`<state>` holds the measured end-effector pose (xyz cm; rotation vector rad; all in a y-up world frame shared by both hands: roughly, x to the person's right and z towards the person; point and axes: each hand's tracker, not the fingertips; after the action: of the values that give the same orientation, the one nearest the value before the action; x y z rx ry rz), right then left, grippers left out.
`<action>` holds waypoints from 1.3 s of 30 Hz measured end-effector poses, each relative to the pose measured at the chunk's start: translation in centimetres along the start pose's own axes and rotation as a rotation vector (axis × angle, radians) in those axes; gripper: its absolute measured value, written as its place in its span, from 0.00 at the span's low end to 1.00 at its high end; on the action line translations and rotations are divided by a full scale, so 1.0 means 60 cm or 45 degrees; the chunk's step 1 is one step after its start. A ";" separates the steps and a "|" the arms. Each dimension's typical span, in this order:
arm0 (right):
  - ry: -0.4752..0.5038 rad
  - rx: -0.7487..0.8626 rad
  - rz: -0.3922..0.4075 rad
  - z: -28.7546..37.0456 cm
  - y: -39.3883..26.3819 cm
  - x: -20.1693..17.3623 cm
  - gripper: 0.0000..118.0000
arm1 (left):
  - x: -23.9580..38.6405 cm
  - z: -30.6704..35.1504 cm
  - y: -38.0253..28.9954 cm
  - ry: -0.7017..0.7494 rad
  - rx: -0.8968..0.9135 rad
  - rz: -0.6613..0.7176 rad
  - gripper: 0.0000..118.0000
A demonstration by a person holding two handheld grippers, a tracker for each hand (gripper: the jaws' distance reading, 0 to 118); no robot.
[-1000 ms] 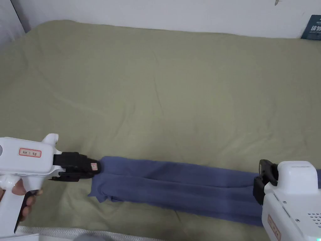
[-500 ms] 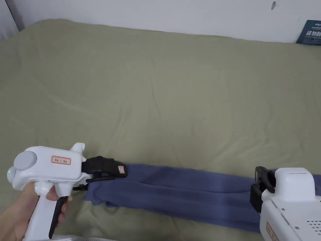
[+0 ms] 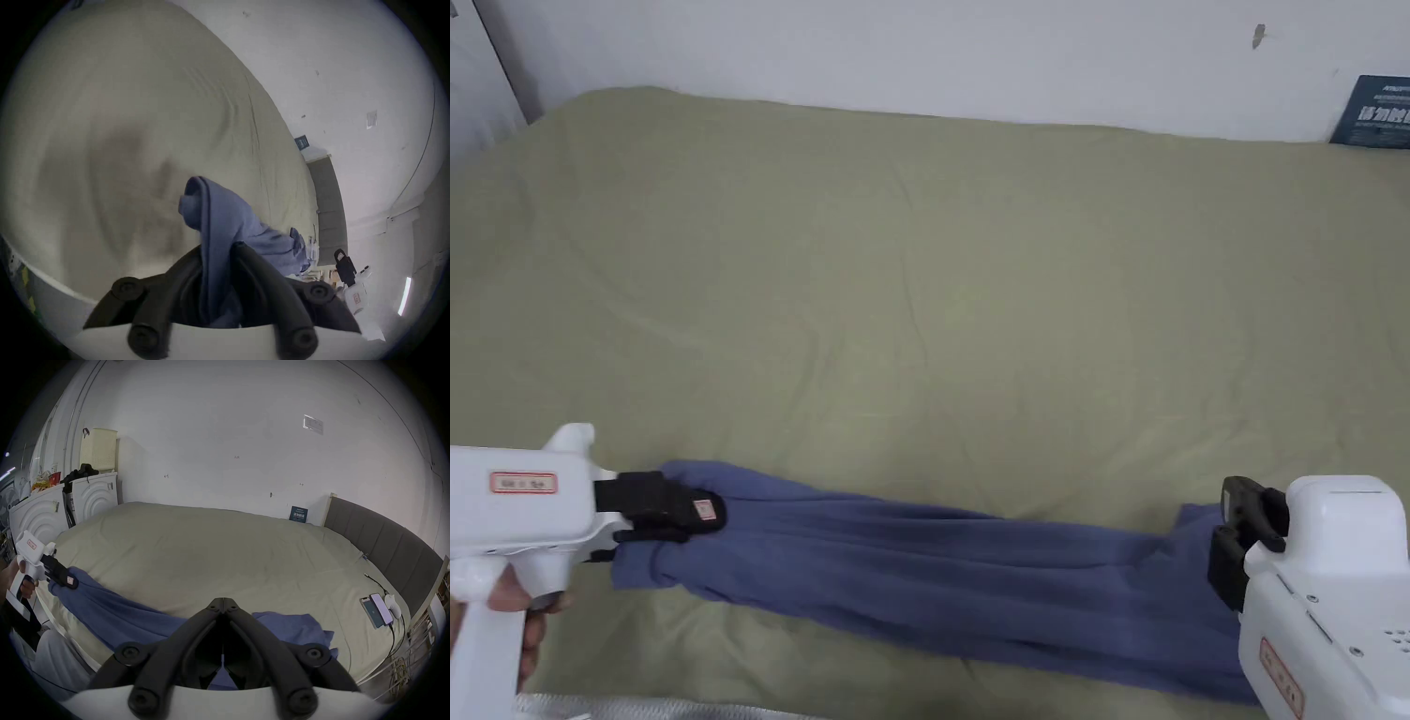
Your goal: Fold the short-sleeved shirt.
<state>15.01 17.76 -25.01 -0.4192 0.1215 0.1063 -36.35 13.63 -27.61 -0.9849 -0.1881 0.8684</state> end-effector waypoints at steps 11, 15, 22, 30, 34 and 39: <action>0.001 0.056 -0.044 -0.004 0.023 0.006 0.00 | 0.148 0.058 -0.042 0.232 0.057 -0.358 0.05; -0.020 0.064 -0.044 0.008 0.021 0.020 0.00 | 0.240 -0.007 -0.076 0.235 -0.003 -0.529 0.05; -0.074 0.044 -0.075 0.020 0.005 0.059 0.00 | 0.327 -0.174 -0.147 0.265 -0.153 -0.666 0.05; -0.123 -0.007 -0.112 0.013 -0.012 0.086 0.00 | 0.325 -0.326 -0.210 0.273 -0.273 -0.720 1.00; -0.120 -0.047 -0.157 0.008 -0.020 0.097 0.00 | 0.317 -0.284 -0.194 0.186 -0.183 -0.617 0.86; -0.104 -0.062 -0.175 0.007 -0.026 0.092 0.00 | 0.271 -0.194 -0.157 0.023 -0.092 -0.477 0.29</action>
<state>20.72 16.93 -24.76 -0.4696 0.0093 -0.0090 -14.48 15.26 -30.52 -0.9840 -0.3778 0.5124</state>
